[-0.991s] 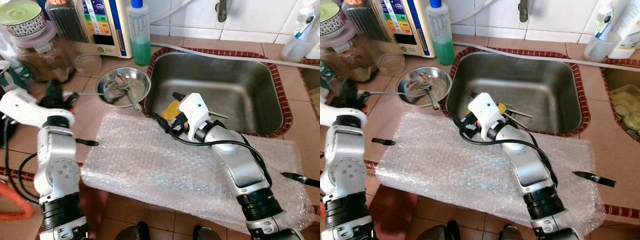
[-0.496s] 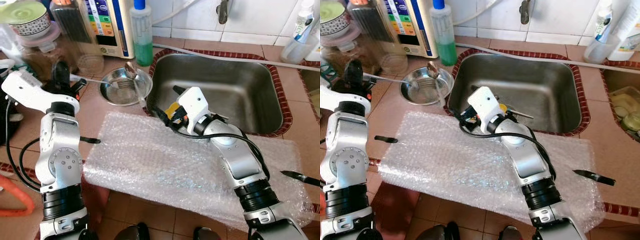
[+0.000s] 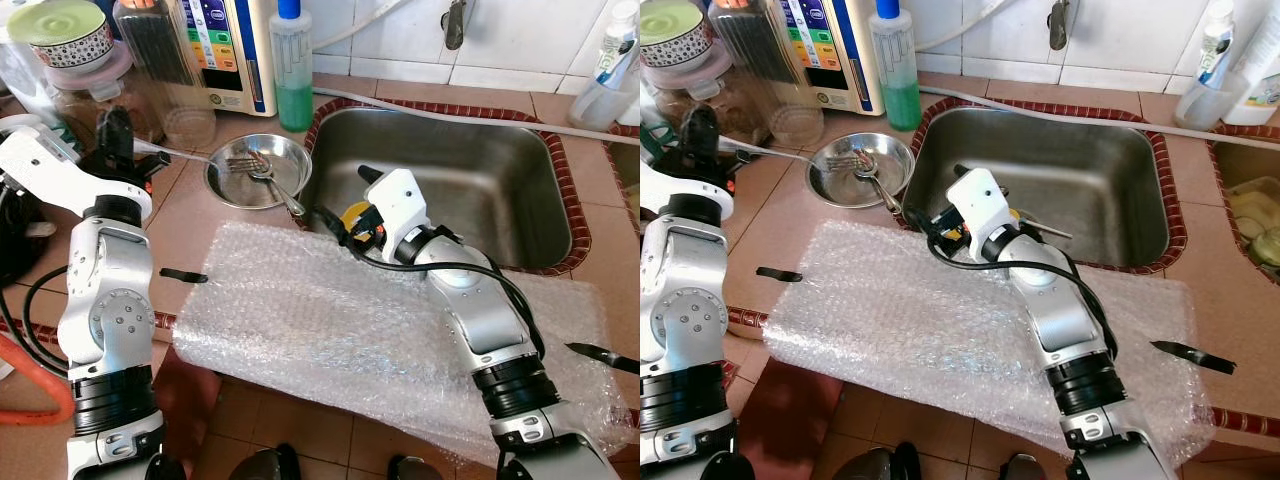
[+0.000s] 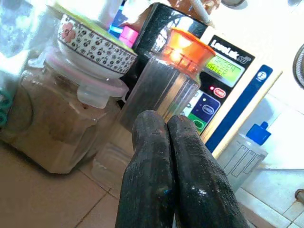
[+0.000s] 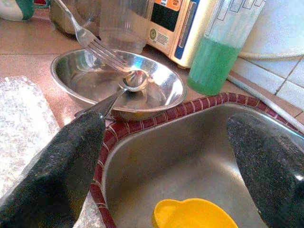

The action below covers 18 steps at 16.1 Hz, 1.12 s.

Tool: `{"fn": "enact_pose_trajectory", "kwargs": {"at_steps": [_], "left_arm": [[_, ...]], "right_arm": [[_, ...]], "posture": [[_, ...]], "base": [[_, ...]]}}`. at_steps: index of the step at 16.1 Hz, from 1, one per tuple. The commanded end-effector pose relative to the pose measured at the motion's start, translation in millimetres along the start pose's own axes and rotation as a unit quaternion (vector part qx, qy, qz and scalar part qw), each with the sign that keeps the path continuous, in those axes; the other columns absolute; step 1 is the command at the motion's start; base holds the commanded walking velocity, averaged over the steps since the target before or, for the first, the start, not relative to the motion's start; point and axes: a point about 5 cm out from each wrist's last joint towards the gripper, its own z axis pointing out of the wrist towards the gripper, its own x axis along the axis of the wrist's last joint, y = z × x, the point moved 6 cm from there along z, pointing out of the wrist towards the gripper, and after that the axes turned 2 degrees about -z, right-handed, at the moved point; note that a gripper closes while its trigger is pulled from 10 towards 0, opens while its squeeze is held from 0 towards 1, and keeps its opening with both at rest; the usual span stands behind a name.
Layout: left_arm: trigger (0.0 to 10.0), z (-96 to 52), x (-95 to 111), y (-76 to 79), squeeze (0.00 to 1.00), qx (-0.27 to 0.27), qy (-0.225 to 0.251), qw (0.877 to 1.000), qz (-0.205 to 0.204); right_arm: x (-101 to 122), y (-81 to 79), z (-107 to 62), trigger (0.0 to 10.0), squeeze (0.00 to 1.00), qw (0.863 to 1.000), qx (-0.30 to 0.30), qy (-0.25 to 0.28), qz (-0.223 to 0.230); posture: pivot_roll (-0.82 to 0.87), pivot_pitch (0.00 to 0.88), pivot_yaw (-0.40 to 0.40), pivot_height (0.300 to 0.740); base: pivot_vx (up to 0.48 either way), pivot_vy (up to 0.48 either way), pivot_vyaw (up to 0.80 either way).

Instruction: Kitchen organization

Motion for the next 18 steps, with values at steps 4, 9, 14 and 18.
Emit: {"fn": "enact_pose_trajectory", "kwargs": {"at_steps": [4,9,14,18], "left_arm": [[0.0,-3.4,9,42.3,0.00,-0.090,0.011,0.995,0.037],[0.0,-11.0,1,75.4,0.00,-0.145,0.001,0.988,0.042],[0.0,-25.3,-24,102.3,0.00,-0.192,-0.032,0.980,0.045],[0.0,-36.0,-41,124.0,0.00,-0.229,-0.055,0.971,0.037]], "right_arm": [[12,-3.5,4.2,10.0,0.00,1.000,0.007,0.028,0.000],[23,-10.1,9.5,10.0,0.00,0.999,0.003,0.046,-0.028],[40,-11.0,23.9,10.0,0.00,0.994,-0.023,0.065,-0.087],[36,-10.6,32.4,10.0,0.00,0.993,-0.029,0.049,-0.108]], "posture": [[-0.09,0.182,0.088,0.740],[-0.09,0.181,0.088,0.740],[-0.09,0.179,0.082,0.740],[-0.09,0.176,0.080,0.740]], "base": [[0.000,0.000,0.00],[0.000,0.000,0.00],[0.000,0.000,0.00],[0.000,0.000,0.00]]}}
